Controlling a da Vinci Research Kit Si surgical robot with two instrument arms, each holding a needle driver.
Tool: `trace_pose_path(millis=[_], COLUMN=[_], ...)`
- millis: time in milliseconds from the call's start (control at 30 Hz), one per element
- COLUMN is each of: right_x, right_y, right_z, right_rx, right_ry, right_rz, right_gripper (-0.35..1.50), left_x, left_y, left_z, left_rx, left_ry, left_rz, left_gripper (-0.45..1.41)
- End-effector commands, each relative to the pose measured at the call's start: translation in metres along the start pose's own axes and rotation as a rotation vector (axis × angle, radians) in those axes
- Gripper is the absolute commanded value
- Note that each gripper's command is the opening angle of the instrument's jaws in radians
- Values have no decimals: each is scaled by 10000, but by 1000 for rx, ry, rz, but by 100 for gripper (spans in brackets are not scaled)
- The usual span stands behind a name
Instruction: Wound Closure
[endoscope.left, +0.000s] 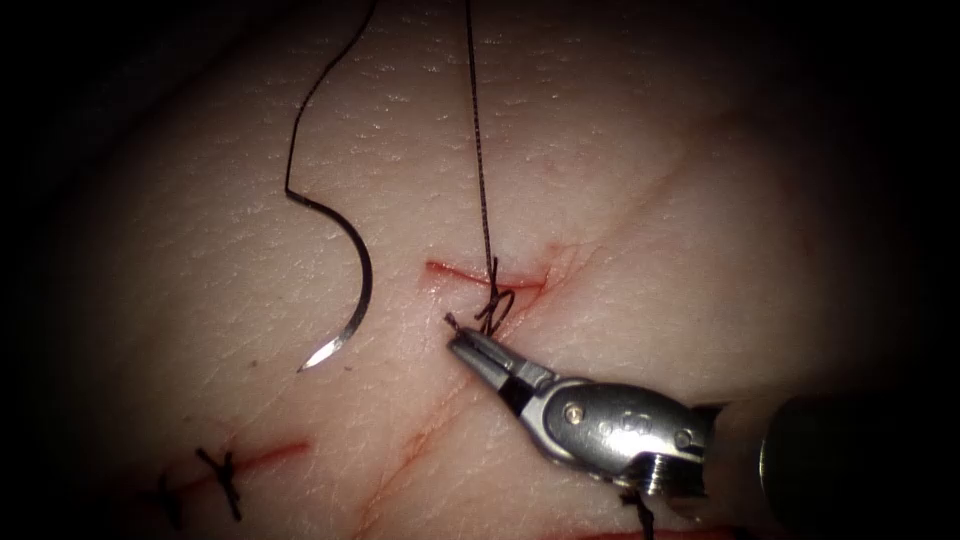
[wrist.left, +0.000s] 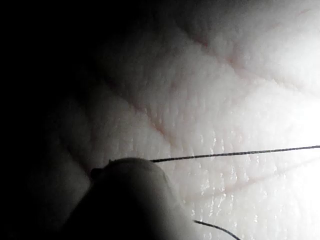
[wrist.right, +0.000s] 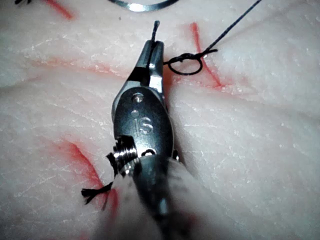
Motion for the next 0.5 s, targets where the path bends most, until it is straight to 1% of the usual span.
trace_pose_path(millis=[33, 267, 500], right_x=[-6, -3, -8], right_y=[-12, -26, -42], right_z=[4, -1, -4], right_rx=[6, 35, 64], right_ry=[1, -2, -16], right_rz=[2, -1, -13], right_gripper=[-35, -35, -35], left_x=[4, 7, 9], left_y=[-2, -12, -39], left_z=[7, 16, 30], left_rx=[3, 14, 41], left_ry=[2, -7, -16], left_rz=[-2, -2, -20], left_gripper=[-45, -45, -45])
